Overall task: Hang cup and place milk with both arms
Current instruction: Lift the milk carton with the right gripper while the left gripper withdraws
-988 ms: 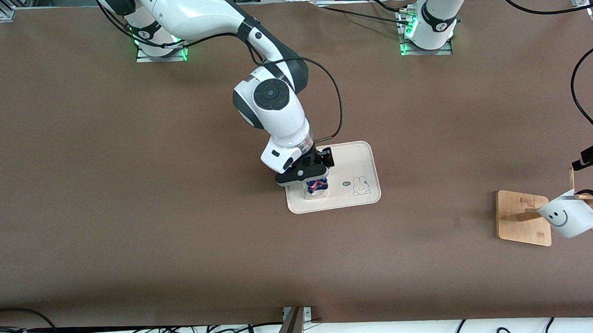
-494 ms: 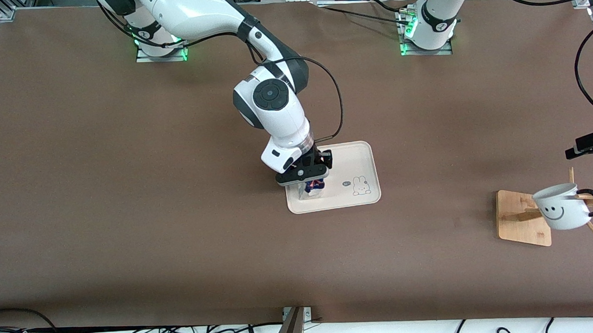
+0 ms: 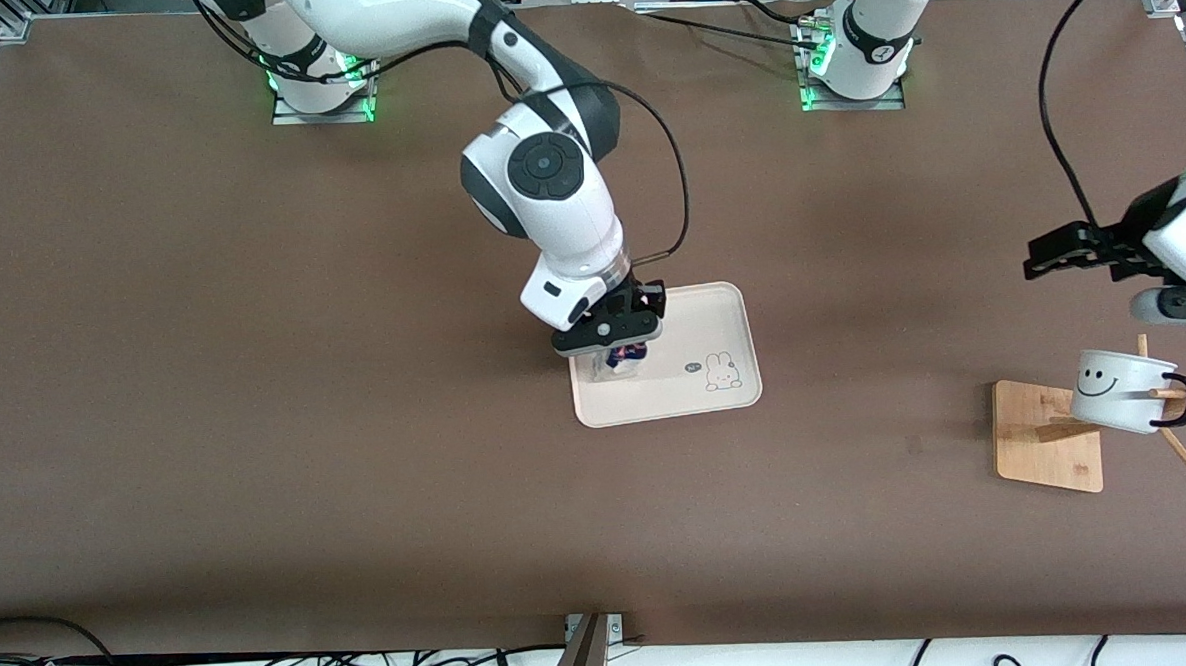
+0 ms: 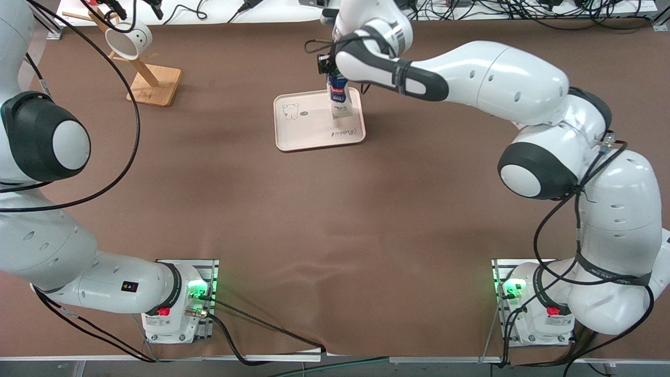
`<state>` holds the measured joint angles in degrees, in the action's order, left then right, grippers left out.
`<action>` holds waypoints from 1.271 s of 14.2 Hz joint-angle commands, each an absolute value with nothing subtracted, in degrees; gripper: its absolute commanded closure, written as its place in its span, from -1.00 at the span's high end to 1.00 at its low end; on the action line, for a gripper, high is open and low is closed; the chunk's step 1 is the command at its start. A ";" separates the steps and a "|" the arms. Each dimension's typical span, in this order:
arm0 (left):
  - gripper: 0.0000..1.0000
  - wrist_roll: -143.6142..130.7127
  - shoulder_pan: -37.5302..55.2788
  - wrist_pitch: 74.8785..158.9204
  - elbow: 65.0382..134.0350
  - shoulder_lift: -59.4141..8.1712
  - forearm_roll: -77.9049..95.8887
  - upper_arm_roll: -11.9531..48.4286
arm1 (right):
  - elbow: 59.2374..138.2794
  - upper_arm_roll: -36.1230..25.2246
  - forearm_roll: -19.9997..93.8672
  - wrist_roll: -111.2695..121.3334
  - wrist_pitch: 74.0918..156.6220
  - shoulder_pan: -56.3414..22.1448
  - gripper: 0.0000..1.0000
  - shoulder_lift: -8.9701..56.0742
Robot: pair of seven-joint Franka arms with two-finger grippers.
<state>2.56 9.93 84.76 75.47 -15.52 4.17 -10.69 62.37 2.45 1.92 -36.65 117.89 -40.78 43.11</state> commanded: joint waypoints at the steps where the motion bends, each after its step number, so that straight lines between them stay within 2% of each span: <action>1: 1.00 1.67 10.72 83.14 76.37 -12.49 2.72 -10.29 | 63.63 2.11 2.55 -33.59 105.95 -36.49 -0.64 34.38; 4: 1.00 1.67 7.58 83.85 82.52 -7.22 2.64 -7.13 | 63.63 0.88 2.46 -31.03 95.13 -30.96 -0.64 30.33; 6: 1.00 1.58 2.93 84.28 85.32 -4.76 2.55 -2.48 | 63.63 0.97 2.72 -26.31 89.76 -25.25 -0.64 29.71; 9: 1.00 0.71 -1.13 87.88 90.95 -1.15 0.18 3.68 | 63.63 0.88 2.73 -18.83 84.74 -18.48 -0.64 29.62; 11: 1.00 0.44 -1.75 90.43 94.29 0.69 0.18 4.04 | 63.63 0.70 2.72 -15.40 81.93 -15.13 -0.64 29.01; 13: 1.00 0.44 -2.11 91.23 94.92 0.97 0.18 4.39 | 63.63 0.53 2.72 -12.06 79.90 -11.53 -0.64 28.30; 16: 1.00 0.44 -7.02 91.76 94.66 0.70 0.18 8.69 | 63.81 0.44 2.90 -7.14 76.91 -6.96 -0.63 28.04; 18: 1.00 0.18 -7.03 91.76 94.57 0.70 0.18 8.79 | 63.98 0.09 3.86 -5.63 77.43 -4.41 -0.63 28.12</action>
<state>0.87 -5.81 90.82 93.03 -0.89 1.62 7.32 62.80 -0.26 2.12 -7.51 77.89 -6.74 29.22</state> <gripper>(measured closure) 0.000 0.784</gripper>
